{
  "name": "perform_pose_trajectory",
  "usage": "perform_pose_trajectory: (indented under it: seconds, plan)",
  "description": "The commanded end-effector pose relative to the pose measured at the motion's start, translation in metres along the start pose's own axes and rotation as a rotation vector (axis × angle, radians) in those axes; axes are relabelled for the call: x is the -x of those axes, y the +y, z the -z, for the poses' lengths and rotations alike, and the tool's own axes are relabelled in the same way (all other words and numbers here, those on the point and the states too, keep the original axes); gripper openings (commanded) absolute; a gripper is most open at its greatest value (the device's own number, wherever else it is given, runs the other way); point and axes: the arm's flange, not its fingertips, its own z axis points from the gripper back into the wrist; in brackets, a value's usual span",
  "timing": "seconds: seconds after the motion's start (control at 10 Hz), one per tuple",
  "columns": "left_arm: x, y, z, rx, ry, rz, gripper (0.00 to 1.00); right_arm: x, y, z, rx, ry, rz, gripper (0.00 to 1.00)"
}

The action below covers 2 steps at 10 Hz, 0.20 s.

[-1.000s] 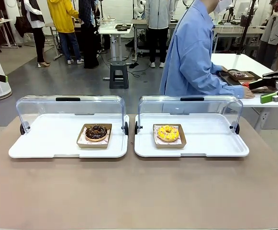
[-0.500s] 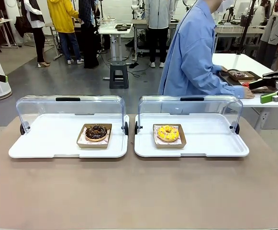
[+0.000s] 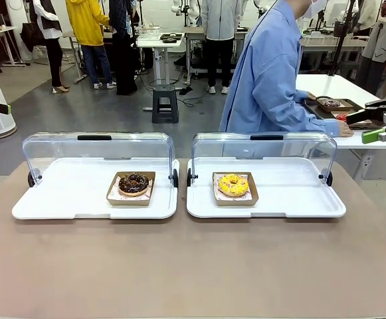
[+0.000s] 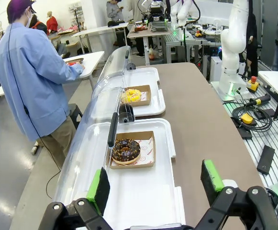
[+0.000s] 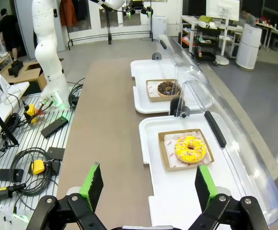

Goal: Provide the desired donut to the person.
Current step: Place the picked Paper togo box onto the Handle tray extended by the person.

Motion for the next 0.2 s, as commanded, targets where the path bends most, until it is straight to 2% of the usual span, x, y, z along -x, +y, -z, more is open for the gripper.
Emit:
perform_pose_trajectory:
  seconds: [0.0, 0.1]
  plan:
    - [-0.0014, -0.0003, 0.0007, -0.021, -0.006, 0.003, 1.0, 0.0005, 0.0017, 0.002, 0.0, -0.005, 0.0, 1.0]
    - [-0.0014, -0.0003, 0.0007, -0.021, -0.006, 0.003, 1.0, 0.0005, 0.0017, 0.002, 0.0, -0.005, 0.0, 1.0]
